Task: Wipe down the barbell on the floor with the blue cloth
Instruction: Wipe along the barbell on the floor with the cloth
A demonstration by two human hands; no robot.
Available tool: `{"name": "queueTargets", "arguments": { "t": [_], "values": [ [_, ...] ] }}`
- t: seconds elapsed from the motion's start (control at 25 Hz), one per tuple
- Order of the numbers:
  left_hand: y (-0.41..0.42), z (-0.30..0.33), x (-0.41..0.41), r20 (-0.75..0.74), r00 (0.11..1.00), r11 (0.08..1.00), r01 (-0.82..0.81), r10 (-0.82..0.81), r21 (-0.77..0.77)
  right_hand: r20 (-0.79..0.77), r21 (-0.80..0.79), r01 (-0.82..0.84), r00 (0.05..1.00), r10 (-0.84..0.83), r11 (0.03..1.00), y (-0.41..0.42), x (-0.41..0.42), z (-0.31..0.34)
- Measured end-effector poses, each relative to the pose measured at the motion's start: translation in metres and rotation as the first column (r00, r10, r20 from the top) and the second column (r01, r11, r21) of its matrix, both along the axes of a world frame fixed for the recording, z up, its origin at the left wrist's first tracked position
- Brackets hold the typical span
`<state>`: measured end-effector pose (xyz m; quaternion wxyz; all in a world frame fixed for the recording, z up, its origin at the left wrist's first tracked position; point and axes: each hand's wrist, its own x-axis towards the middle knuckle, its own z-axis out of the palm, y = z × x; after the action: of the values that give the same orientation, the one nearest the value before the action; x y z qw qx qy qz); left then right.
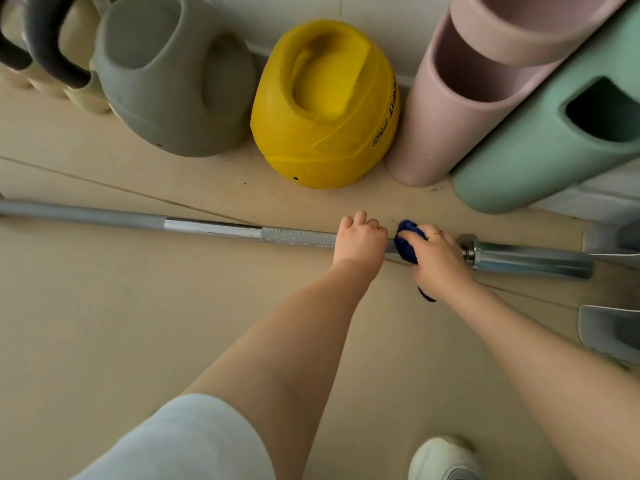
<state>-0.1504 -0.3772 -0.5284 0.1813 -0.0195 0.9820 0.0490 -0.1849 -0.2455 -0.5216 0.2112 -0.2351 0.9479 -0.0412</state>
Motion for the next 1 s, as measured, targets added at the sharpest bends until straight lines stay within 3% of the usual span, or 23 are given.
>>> {"name": "queueTargets", "arguments": {
  "t": [0.04, 0.2, 0.32, 0.4, 0.48, 0.6, 0.68, 0.8, 0.88, 0.92, 1.0],
  "values": [
    [-0.002, 0.000, 0.001, -0.002, 1.000, 1.000, 0.008, -0.008, 0.009, -0.029, 0.029, 0.013, 1.000, -0.012, 0.999, 0.009, -0.007, 0.000],
    [-0.018, -0.005, 0.015, -0.073, 0.997, 0.995, 0.002, 0.006, 0.102, -0.171, 0.154, 0.317, 0.941, -0.291, 0.936, 0.006, -0.002, -0.004],
    [-0.055, -0.009, 0.033, -0.242, 0.970, 0.997, 0.051, -0.034, 0.063, -0.050, -0.037, 0.136, 0.989, -0.138, 0.990, -0.046, 0.028, -0.009],
    [-0.082, -0.011, 0.041, -0.258, 0.966, 0.998, 0.016, -0.033, -0.067, -0.001, -0.131, 0.007, 1.000, -0.008, 0.991, -0.056, 0.035, -0.011],
    [-0.105, -0.009, 0.047, -0.205, 0.979, 0.996, -0.035, 0.017, -0.084, -0.080, -0.086, -0.036, 0.996, 0.030, 0.996, -0.041, 0.029, -0.011],
    [-0.126, -0.013, 0.061, -0.164, 0.985, 0.996, -0.070, 0.059, -0.062, -0.201, 0.017, 0.301, 0.935, -0.292, 0.953, -0.034, 0.035, -0.012],
    [-0.132, -0.015, 0.069, -0.179, 0.984, 0.994, -0.036, 0.018, -0.101, -0.158, -0.015, 0.381, 0.912, -0.378, 0.925, -0.062, 0.045, -0.011],
    [-0.137, -0.024, 0.066, -0.210, 0.978, 0.998, -0.013, -0.002, -0.069, -0.044, -0.124, 0.034, 0.998, -0.039, 0.992, -0.093, 0.052, -0.008],
    [-0.139, -0.025, 0.066, -0.246, 0.969, 0.999, 0.006, -0.017, -0.044, -0.054, -0.117, -0.061, 0.997, 0.055, 0.991, -0.080, 0.043, -0.007],
    [-0.140, -0.025, 0.064, -0.263, 0.964, 0.999, 0.010, -0.021, -0.042, -0.088, -0.075, 0.026, 0.996, -0.033, 0.997, -0.066, 0.036, -0.009],
    [-0.141, -0.026, 0.061, -0.284, 0.959, 1.000, 0.001, -0.007, -0.022, -0.179, 0.001, 0.374, 0.913, -0.367, 0.928, -0.039, 0.026, -0.011]
  ]
}}
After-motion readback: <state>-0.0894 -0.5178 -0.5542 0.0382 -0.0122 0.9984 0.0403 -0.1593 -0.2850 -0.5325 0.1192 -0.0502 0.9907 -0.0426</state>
